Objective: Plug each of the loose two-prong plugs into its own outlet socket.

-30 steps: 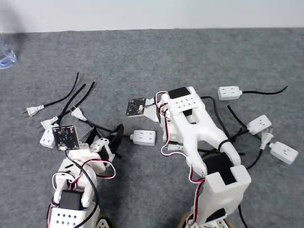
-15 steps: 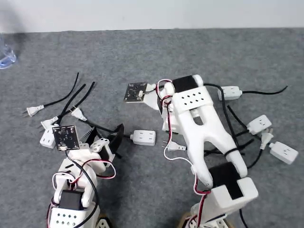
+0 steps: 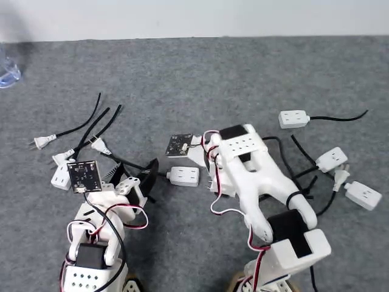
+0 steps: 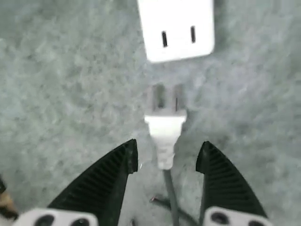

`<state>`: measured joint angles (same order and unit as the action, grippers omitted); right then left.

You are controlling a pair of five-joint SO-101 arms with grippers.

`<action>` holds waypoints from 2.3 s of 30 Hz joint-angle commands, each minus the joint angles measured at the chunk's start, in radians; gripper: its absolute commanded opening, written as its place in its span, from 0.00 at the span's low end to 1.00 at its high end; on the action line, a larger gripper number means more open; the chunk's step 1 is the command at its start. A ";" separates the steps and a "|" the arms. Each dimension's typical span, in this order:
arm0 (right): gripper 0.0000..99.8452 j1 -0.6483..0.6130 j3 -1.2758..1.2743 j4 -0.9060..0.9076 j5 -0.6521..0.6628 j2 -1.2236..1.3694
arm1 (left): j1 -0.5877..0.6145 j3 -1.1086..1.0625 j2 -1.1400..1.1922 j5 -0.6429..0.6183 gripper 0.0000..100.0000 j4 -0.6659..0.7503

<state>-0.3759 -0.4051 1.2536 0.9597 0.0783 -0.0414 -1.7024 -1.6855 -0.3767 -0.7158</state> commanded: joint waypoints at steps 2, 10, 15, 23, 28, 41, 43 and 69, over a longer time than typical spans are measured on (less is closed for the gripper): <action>0.22 -0.002 -0.023 -0.076 -0.009 -0.038 | -0.006 0.012 -0.002 0.005 0.29 -0.002; 0.22 -0.002 -0.110 -0.173 -0.011 -0.038 | -0.006 0.012 -0.002 0.005 0.29 -0.002; 0.22 -0.002 -0.112 -0.177 -0.009 -0.038 | -0.006 0.012 -0.002 0.005 0.29 -0.002; 0.10 -0.002 -0.169 -0.272 -0.008 -0.036 | -0.006 0.012 -0.002 0.005 0.29 -0.002; 0.09 0.001 -0.172 -0.263 0.021 -0.036 | -0.006 0.012 -0.002 0.005 0.29 -0.002; 0.01 -0.081 -0.011 -0.028 -0.049 -0.222 | -0.008 0.012 -0.008 0.003 0.29 0.021; 0.01 -0.117 0.035 0.018 -0.101 -0.260 | -0.020 0.012 -0.008 -0.002 0.29 0.083; 0.01 -0.340 0.460 0.374 -0.318 -0.346 | -0.176 0.012 -0.008 -0.005 0.29 0.091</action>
<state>-0.6997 -0.0276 1.6095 0.6544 -0.2025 -0.2117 -1.7008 -1.7008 -0.3844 -0.6084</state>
